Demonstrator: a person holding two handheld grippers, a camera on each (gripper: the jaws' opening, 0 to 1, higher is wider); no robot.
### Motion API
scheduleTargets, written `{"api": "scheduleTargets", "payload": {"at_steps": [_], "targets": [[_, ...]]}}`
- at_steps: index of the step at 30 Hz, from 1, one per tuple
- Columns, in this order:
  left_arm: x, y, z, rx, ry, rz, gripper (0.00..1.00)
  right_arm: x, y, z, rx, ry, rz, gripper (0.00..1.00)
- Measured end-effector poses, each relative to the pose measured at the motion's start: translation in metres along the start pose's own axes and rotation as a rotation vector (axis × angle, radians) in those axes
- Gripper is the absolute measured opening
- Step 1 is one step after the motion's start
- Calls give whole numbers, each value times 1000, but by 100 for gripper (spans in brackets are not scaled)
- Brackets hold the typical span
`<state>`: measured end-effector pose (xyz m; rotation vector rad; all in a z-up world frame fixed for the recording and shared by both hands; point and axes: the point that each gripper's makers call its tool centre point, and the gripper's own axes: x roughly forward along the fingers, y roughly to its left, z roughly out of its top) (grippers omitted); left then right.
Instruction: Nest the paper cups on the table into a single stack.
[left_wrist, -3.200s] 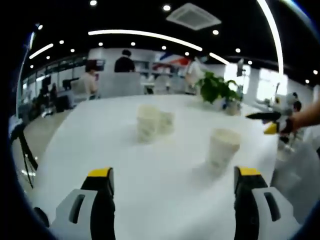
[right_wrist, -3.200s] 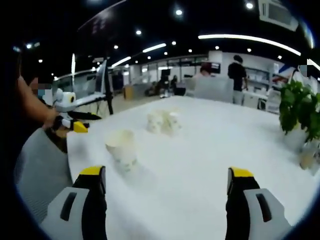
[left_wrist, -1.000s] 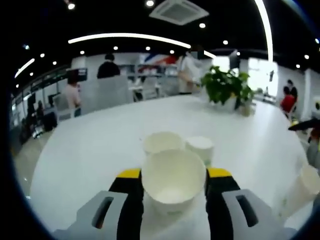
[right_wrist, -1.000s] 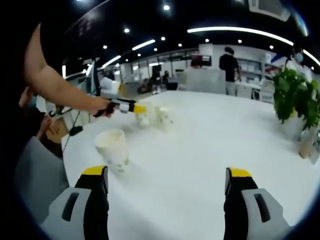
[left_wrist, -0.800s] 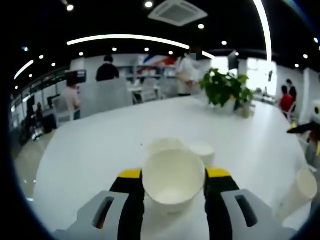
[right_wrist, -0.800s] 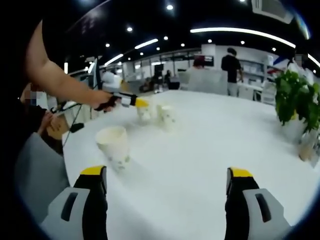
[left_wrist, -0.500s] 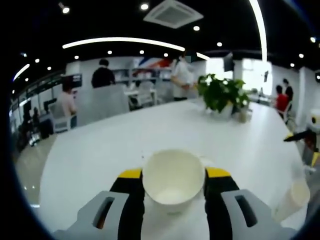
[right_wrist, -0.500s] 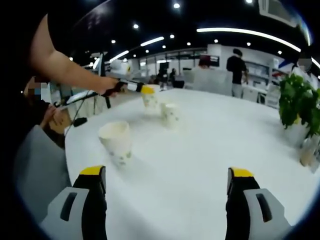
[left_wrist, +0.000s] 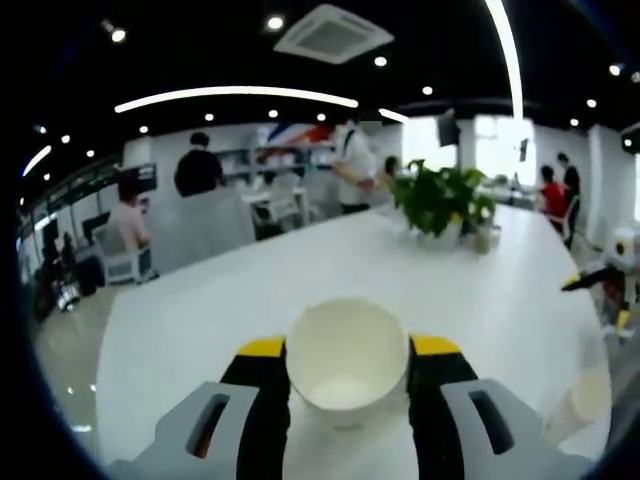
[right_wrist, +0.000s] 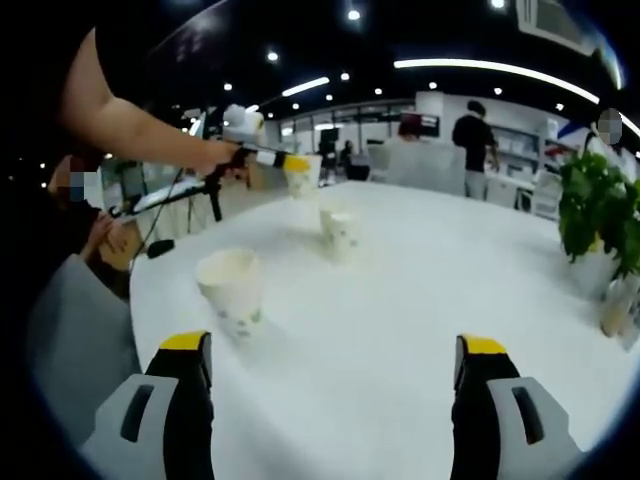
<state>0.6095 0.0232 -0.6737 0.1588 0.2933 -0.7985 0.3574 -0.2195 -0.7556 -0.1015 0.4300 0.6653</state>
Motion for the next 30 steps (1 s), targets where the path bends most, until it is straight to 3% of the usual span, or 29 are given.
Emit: {"api": "scheduleTargets", "payload": {"at_steps": [30], "targets": [[-16,-85,30,17,-30,-152,40,-7,8,4,-5,-17,14,100]]}}
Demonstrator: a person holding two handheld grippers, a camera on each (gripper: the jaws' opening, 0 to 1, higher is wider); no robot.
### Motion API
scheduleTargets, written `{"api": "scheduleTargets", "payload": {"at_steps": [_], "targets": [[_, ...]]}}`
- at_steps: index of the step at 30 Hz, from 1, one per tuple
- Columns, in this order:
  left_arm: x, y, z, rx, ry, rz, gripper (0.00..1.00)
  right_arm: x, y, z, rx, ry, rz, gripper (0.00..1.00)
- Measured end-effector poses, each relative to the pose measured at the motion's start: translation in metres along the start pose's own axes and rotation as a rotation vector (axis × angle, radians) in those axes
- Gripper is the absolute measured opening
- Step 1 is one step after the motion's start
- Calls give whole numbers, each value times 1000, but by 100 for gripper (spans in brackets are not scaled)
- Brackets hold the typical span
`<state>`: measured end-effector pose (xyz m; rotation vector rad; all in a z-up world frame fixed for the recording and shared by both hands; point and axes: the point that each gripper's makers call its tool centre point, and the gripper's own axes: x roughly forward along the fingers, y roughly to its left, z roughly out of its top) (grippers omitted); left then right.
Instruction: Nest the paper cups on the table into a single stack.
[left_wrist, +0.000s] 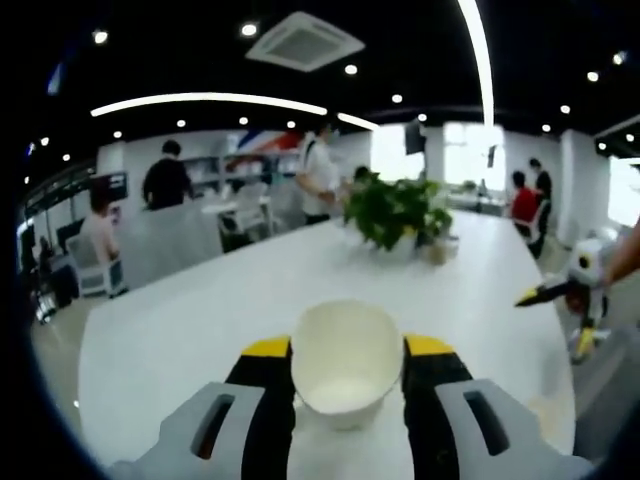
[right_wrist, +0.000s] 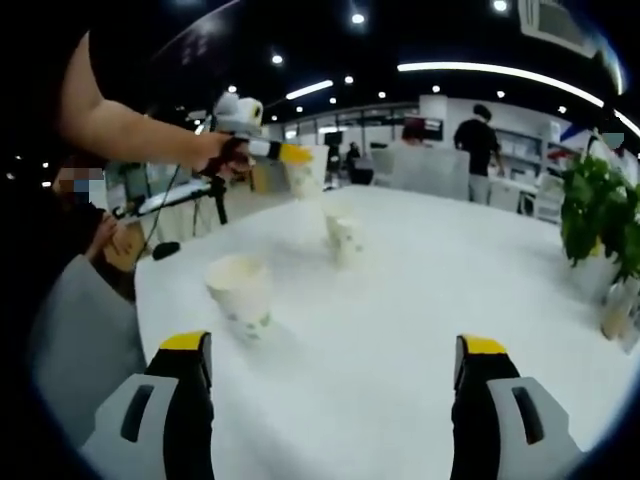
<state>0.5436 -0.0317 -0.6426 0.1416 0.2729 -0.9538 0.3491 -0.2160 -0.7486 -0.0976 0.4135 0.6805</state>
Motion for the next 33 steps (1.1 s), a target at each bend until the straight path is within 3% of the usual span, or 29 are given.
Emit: {"api": "scheduleTargets", "payload": {"at_steps": [14,22,33], "targets": [[-8,-49,13,31,-5,-68,39,-5,7,3,-9,-15,13,100],[-18,-87,20,13,-22,-112,39,-8,10,5,-24,-20,27,100],[-31,-131,14,34,-14,-165,38,-9,13,7,-28,-29,32,100]]}}
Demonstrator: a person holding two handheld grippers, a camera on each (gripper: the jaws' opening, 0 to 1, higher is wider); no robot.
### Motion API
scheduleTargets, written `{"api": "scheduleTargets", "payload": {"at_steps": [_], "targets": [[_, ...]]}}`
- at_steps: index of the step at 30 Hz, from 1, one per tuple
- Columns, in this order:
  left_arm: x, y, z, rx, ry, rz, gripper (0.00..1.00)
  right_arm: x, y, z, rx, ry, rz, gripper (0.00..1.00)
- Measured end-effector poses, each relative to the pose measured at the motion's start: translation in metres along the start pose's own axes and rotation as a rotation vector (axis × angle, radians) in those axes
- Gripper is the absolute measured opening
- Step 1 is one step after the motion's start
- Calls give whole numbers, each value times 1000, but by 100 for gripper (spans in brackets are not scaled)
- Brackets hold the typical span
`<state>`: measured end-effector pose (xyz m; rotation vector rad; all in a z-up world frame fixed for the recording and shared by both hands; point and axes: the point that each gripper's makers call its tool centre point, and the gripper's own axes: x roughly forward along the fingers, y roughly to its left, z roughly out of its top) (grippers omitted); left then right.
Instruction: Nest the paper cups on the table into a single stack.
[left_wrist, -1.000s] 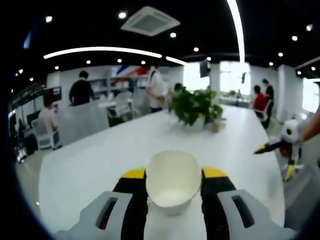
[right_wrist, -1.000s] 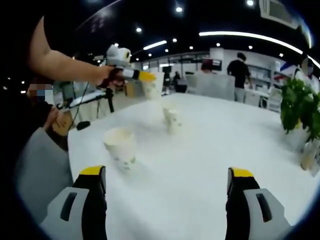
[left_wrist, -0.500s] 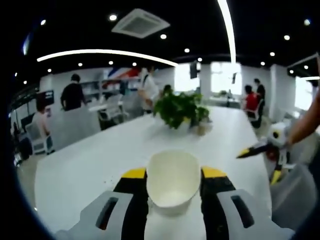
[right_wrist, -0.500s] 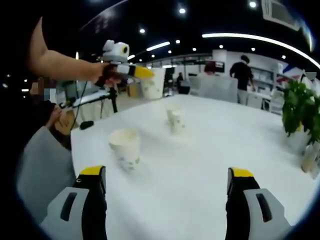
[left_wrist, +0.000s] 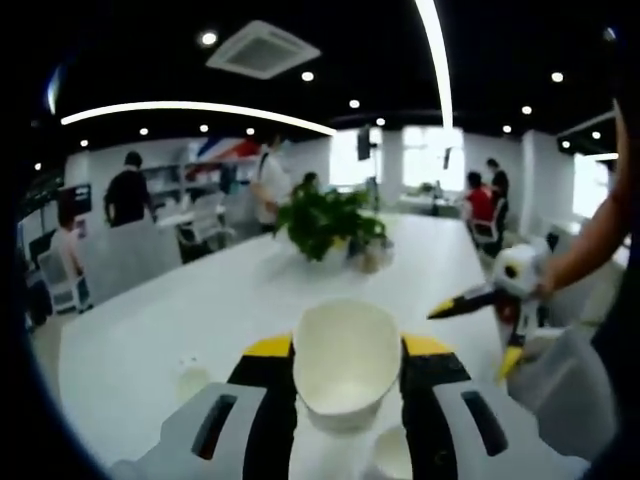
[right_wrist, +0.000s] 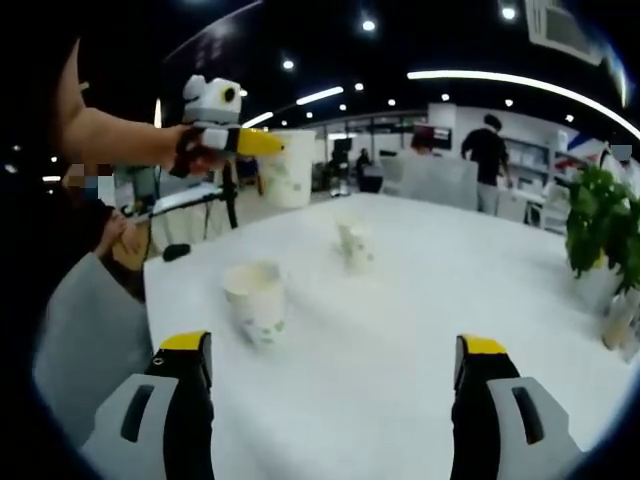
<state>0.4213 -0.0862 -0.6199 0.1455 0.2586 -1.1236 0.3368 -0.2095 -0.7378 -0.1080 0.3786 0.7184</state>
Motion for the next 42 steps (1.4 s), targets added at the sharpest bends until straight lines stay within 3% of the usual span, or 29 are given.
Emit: {"api": "scheduleTargets", "payload": {"at_steps": [9,20,33,42], "targets": [[-7,-32,-7,5,11,-19,38,-1,3,-1,-2,0,6,100],[-9,-55,-11,6,21,-33,38,-1,6,-3,3,0,11,100],[-7,-54,-18,3,21,-19,39,-2,6,-5,3,6,9,100],[-2,-50,-45,1,15,60,40,-2,8,-8,6,12,12,100]]}}
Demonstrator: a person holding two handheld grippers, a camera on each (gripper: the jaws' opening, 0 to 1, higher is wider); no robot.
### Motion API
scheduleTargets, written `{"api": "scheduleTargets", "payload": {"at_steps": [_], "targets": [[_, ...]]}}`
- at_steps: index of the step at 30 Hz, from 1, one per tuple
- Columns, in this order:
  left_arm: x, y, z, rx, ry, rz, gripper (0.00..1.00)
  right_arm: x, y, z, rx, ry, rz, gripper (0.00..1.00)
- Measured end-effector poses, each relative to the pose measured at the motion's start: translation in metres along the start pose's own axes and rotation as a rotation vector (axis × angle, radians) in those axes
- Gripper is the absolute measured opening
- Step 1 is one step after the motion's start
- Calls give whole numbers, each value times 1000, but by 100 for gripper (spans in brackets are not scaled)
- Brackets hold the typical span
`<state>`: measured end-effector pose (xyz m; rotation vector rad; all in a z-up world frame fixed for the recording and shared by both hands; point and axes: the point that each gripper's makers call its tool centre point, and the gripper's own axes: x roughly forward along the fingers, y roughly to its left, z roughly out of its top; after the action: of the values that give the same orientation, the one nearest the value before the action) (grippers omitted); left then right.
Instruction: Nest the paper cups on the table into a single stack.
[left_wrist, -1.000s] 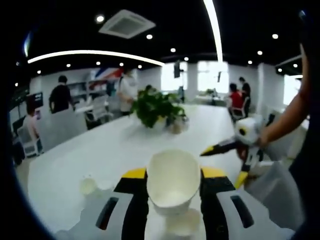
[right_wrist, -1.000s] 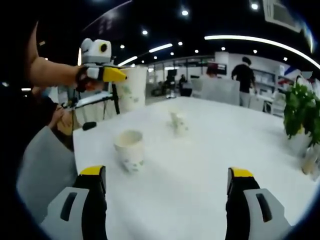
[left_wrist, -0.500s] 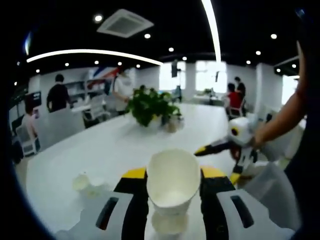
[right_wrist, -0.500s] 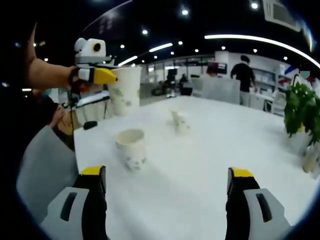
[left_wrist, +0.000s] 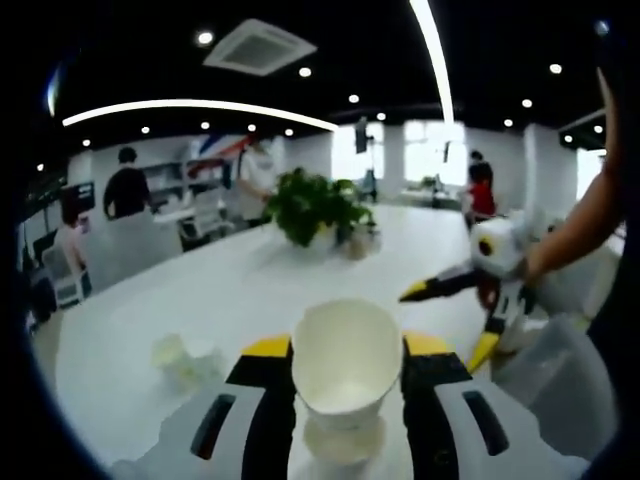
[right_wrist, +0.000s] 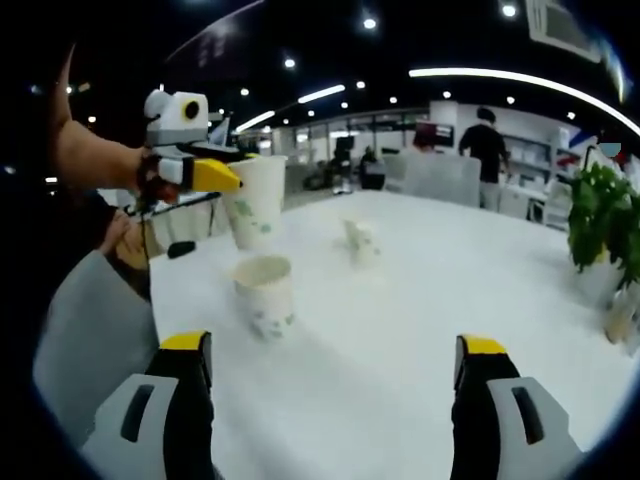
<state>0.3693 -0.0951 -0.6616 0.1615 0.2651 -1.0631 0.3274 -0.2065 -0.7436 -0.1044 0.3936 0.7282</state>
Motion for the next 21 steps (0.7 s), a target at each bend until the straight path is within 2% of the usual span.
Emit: {"api": "scheduleTargets", "payload": {"at_steps": [13,21], "targets": [[10,3,-31,-23,8,41,40,0,2,0,2,0,1,100],[19,3,-64,-26,63,55,41,1,5,-2,7,4,7,100]]}}
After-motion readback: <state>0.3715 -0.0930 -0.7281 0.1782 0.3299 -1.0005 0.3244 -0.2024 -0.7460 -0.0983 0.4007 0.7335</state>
